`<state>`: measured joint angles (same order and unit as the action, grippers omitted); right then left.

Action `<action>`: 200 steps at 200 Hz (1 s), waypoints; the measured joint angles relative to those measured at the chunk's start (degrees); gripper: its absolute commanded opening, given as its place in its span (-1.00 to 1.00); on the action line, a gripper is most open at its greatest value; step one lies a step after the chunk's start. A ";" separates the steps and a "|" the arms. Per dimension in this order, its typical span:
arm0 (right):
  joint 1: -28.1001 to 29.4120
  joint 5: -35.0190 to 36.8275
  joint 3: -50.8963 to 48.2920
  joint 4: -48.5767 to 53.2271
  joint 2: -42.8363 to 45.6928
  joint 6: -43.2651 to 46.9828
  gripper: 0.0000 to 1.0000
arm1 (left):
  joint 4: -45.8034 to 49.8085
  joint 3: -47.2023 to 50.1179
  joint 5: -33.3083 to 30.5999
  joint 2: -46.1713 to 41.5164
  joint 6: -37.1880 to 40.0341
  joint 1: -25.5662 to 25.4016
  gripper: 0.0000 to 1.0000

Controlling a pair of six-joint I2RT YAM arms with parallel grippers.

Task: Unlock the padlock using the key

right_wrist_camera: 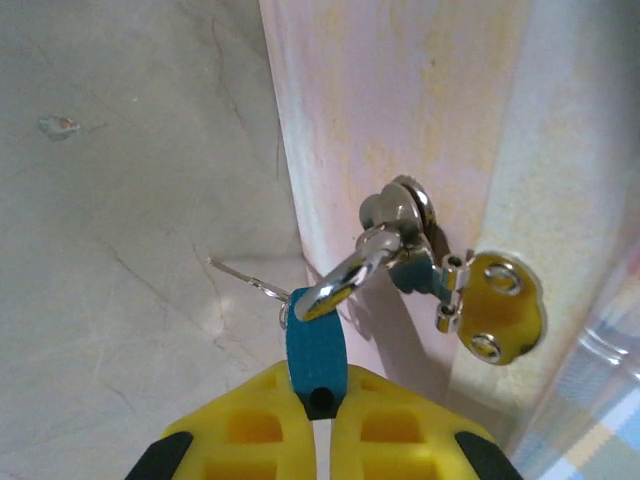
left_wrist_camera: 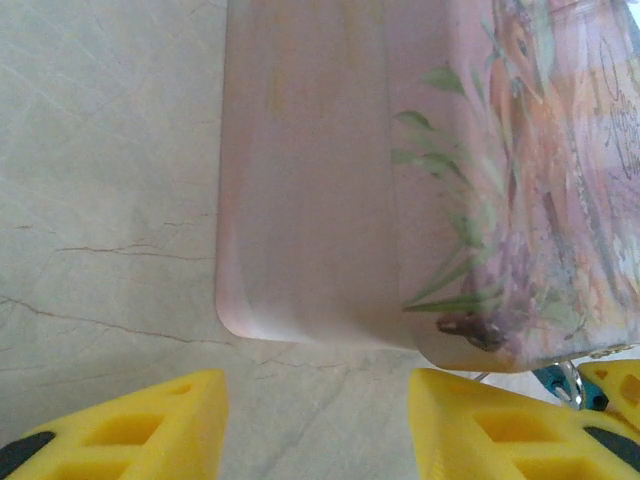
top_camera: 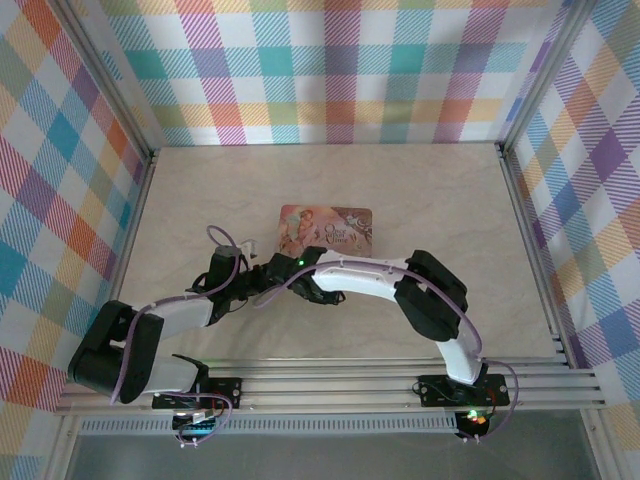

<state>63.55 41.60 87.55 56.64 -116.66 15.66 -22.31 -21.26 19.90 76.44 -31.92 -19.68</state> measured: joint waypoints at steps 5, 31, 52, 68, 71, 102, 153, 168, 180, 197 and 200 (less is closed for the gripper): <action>0.22 0.63 0.00 -0.13 -0.04 0.22 -1.00 | -0.22 0.00 0.04 0.00 0.00 0.00 0.00; 0.76 3.02 0.11 -1.57 -0.04 1.11 -1.00 | -0.33 -0.02 0.11 -0.02 0.00 0.00 0.00; 0.76 3.87 0.22 -2.34 -0.04 1.84 -1.00 | -0.15 -0.02 0.09 -0.44 0.00 0.00 0.02; 0.76 3.87 0.35 -2.43 -0.04 2.05 -1.00 | 0.87 -0.02 -0.09 -1.84 0.00 0.00 0.04; 0.76 3.89 0.39 -2.40 -0.04 2.08 -1.00 | 1.16 -0.02 -0.13 -2.21 0.00 0.00 0.05; 0.76 3.72 0.44 -2.69 -0.04 2.05 -1.00 | 4.48 0.02 -1.60 -7.43 0.00 0.00 0.11; 1.14 -2.58 2.73 -4.02 0.61 1.36 -1.00 | 16.57 0.35 -8.00 -22.08 0.22 0.42 0.95; 1.27 -5.40 3.28 -3.91 1.66 0.79 -1.00 | 22.34 -0.07 -11.67 -27.08 -0.37 0.76 1.00; 1.51 -8.07 3.69 -4.04 2.23 -0.39 -1.00 | 26.86 -1.07 -14.12 -30.84 -0.52 0.74 1.00; 1.75 -12.70 3.91 -5.62 3.26 -3.02 -1.00 | 33.66 -2.75 -18.10 -36.11 -1.42 0.72 1.00; 1.75 -13.51 3.91 -5.88 3.48 -3.61 -1.00 | 34.86 -3.06 -18.82 -37.09 -1.51 0.70 1.00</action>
<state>65.30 28.10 91.46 50.76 -113.19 12.05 12.56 -24.32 1.08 39.35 -33.43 -18.98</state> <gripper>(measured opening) 0.077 0.999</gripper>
